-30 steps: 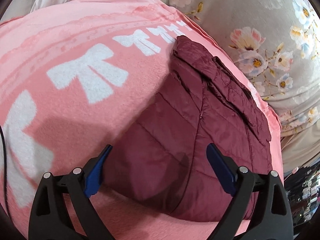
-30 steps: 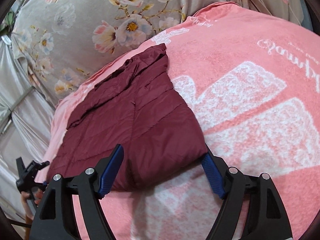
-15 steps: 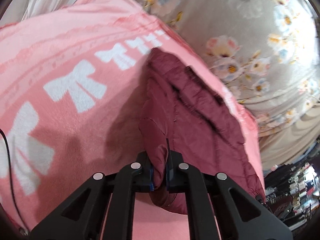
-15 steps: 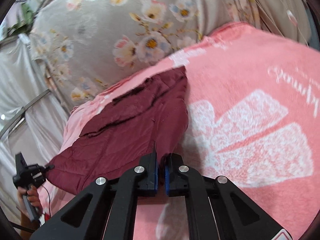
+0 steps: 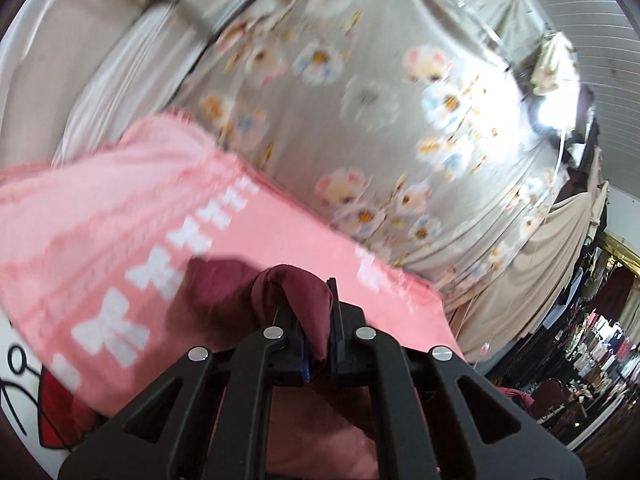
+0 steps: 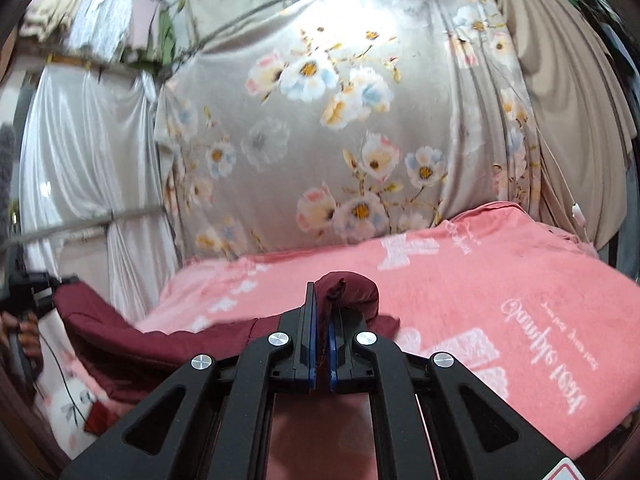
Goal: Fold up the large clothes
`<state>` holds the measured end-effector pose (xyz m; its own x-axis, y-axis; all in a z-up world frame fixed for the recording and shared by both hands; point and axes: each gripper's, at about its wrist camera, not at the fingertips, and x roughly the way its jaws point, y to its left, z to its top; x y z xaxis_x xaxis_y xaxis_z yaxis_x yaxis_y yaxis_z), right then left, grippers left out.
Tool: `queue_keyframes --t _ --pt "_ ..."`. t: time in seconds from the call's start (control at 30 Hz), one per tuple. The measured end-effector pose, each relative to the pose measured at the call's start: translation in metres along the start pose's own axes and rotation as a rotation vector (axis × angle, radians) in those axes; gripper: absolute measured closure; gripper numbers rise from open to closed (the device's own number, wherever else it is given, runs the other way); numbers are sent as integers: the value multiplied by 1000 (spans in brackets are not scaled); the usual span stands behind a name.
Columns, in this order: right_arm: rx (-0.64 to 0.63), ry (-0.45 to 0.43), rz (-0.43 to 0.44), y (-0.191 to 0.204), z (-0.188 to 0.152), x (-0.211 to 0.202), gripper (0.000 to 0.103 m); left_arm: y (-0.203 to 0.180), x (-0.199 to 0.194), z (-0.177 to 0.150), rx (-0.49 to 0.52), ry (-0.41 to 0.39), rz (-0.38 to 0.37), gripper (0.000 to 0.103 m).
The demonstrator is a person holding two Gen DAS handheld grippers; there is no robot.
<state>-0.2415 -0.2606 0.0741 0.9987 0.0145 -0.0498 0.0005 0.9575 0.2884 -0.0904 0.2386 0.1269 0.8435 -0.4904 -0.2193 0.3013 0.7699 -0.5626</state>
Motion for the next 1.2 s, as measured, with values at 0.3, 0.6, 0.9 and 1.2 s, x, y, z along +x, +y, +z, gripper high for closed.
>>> queue_keyframes --t 0.3,0.6,0.9,1.2 --pt "143 98 -76 -39 -1 132 99 24 112 15 2 61 149 97" --pt "102 179 -184 -46 -12 231 99 49 202 15 55 90 307 97" --pt "139 272 -259 -60 -34 304 99 73 274 12 59 158 378 98" --pt "166 356 -296 -78 -58 347 99 98 332 -9 84 250 455 97"
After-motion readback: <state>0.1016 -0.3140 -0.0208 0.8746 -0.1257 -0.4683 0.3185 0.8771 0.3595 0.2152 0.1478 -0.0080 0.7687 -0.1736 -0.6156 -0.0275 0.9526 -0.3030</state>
